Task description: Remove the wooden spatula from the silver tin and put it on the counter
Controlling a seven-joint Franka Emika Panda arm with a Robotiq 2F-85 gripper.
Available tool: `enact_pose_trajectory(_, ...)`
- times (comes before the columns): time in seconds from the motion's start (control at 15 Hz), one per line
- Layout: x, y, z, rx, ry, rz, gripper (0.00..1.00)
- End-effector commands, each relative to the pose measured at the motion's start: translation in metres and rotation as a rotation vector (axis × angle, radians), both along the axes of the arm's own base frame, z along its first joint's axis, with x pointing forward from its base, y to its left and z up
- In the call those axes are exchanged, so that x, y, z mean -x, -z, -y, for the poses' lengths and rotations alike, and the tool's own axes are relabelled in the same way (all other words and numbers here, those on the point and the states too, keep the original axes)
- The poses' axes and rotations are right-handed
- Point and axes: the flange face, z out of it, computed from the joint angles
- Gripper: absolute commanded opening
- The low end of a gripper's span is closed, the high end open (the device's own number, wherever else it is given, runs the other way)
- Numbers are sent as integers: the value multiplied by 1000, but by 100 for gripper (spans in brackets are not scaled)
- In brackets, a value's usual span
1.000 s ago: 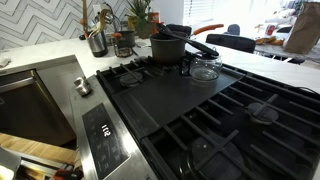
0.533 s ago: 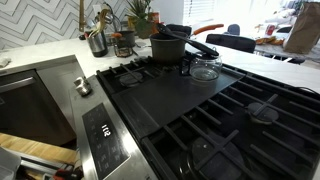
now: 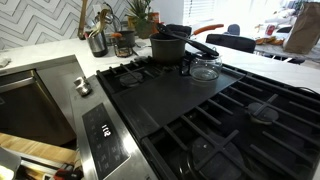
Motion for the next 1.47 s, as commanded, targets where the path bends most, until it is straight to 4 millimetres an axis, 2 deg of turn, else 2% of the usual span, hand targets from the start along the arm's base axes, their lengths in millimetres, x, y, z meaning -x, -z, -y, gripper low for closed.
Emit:
enact_pose_trajectory(0.0,-2,24,42,-73,57,-92,1)
enact_pose_trajectory(0.4,-21,94,104,-225,127,-235,1)
enact_pose_trajectory(0.8,-32,165,150,-333,196,-357,1)
enact_pose_trajectory(1.13,-33,214,187,-403,257,-422,1)
enact_pose_trajectory(1.4,-30,241,217,-422,299,-443,1)
